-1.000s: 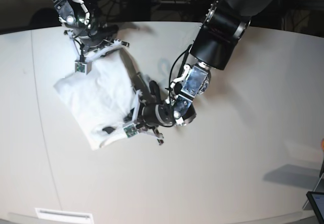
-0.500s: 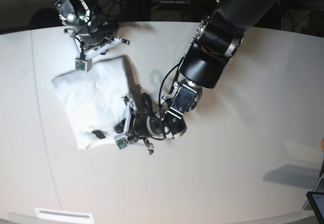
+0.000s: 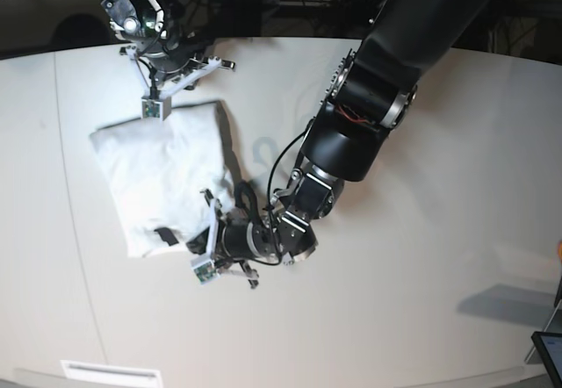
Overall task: Fold the T-shirt properly
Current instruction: 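Drag the shirt's edge with the left gripper to square the stack, then release the shirt and move the left gripper to its side edge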
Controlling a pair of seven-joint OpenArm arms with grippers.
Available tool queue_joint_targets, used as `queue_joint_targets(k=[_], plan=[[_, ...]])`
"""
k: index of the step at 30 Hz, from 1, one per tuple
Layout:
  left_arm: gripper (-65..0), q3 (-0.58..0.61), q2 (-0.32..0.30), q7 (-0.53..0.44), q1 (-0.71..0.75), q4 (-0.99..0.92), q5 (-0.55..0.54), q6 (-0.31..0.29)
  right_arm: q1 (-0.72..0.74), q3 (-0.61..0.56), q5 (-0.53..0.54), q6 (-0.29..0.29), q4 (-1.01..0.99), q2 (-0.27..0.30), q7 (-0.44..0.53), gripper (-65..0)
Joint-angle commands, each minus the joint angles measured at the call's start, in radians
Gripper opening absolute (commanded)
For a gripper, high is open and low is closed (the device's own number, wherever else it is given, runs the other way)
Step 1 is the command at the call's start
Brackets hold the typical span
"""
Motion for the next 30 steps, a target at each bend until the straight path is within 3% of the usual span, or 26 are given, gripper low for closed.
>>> queue_joint_targets(k=[1, 5, 9, 12, 16, 22, 30], plan=[[-65.0, -0.009, 0.012, -0.031, -0.04, 0.023, -0.022, 0.003, -0.01, 0.001, 0.005, -0.001, 0.013, 0.006, -0.01, -64.7], [-65.0, -0.015, 0.012, 0.014, -0.04, 0.143, -0.025, 0.003, -0.007, 0.01, 0.005, -0.001, 0.013, 0.007, -0.01, -64.7], [-65.0, -0.041, -0.038, 0.205, 0.029, 0.405, -0.026, 0.003, -0.021, 0.068, 0.007, -0.001, 0.013, 0.029, -0.01, -64.7], [-65.0, -0.125, -0.083, 0.348, 0.13, 0.645, -0.014, 0.003, -0.064, 0.168, 0.007, -0.001, 0.013, 0.027, -0.005, -64.7], [-65.0, -0.179, -0.162, 0.488, 0.269, 0.859, 0.0, 0.003, -0.086, 0.251, 0.007, -0.001, 0.013, 0.032, -0.002, -64.7], [-65.0, -0.185, -0.25, 0.511, 0.486, 1.01, 0.115, 0.003, -0.079, 0.309, 0.007, -0.001, 0.013, 0.035, -0.002, -64.7], [-65.0, -0.187, -0.245, 0.508, 0.57, 0.998, 0.13, 0.002, 0.007, 0.32, 0.007, -0.001, 0.01, 0.078, -0.007, -64.7]])
